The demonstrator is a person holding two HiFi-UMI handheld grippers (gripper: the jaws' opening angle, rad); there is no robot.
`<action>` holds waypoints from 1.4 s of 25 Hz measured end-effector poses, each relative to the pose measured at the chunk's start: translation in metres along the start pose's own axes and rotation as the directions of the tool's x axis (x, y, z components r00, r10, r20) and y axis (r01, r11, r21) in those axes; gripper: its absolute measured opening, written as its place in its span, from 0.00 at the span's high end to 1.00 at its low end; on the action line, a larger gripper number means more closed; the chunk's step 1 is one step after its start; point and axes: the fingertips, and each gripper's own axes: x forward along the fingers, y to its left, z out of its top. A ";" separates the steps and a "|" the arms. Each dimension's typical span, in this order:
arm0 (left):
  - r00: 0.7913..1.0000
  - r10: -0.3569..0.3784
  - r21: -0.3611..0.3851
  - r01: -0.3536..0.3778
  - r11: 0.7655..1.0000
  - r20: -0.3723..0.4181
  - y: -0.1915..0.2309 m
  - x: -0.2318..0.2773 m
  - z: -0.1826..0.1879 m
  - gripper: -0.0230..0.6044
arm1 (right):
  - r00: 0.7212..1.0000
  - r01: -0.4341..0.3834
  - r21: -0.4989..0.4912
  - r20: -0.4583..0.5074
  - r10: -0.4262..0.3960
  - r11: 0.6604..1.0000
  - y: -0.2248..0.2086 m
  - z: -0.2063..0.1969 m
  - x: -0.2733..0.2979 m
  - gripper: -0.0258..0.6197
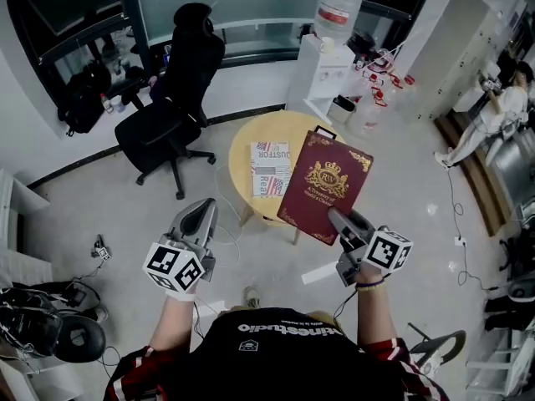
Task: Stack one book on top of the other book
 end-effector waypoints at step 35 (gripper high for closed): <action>1.000 0.016 0.067 -0.017 0.998 0.020 0.015 0.100 0.001 0.94 | 0.977 -0.022 0.071 -0.211 0.036 0.997 -0.124 0.013 0.134 0.59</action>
